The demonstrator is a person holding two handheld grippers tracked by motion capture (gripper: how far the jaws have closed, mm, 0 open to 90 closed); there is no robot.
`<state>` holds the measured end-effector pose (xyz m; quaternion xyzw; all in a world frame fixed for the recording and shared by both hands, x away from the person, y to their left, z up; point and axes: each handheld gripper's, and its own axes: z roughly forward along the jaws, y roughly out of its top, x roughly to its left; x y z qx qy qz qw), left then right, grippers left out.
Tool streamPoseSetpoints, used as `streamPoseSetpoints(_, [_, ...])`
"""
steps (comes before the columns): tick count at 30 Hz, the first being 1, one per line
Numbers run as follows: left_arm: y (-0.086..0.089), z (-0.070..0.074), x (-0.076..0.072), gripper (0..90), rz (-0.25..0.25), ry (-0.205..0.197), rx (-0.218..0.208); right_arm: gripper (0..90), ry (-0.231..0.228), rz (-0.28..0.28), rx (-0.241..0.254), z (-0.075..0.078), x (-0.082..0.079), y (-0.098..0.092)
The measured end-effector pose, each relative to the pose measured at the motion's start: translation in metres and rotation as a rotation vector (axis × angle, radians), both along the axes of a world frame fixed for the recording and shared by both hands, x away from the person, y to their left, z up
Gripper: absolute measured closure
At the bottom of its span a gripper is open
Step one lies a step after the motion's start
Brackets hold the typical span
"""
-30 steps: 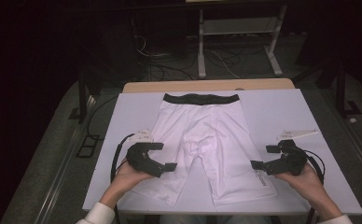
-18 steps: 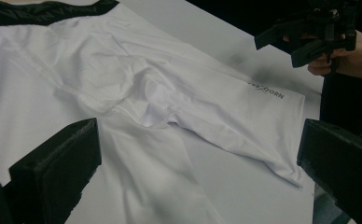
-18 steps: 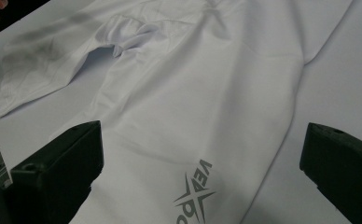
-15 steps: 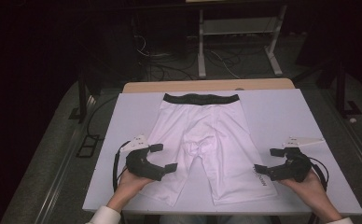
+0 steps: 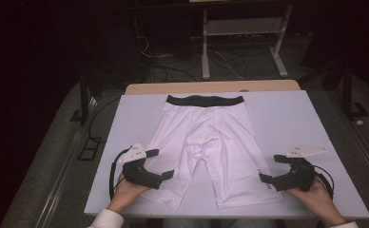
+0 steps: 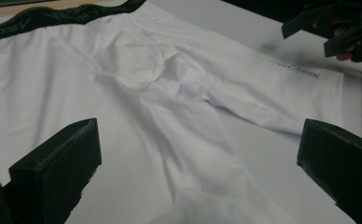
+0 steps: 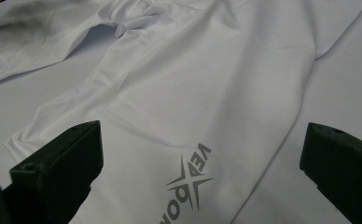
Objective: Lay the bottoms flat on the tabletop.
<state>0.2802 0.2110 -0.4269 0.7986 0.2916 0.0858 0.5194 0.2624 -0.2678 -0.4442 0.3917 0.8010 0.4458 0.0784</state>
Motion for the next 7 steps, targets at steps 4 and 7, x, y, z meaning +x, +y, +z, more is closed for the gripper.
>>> streamPoseSetpoints(4, [0.001,-0.0022,0.0006,0.0,-0.007,0.003,0.008,0.0,-0.013,-0.011,0.008,0.0014,-0.0016,-0.0035])
streamPoseSetpoints(7, [0.0015,-0.003,0.0004,0.0,-0.008,0.006,0.011,0.0,-0.031,-0.028,0.021,0.0033,-0.0034,-0.0088])
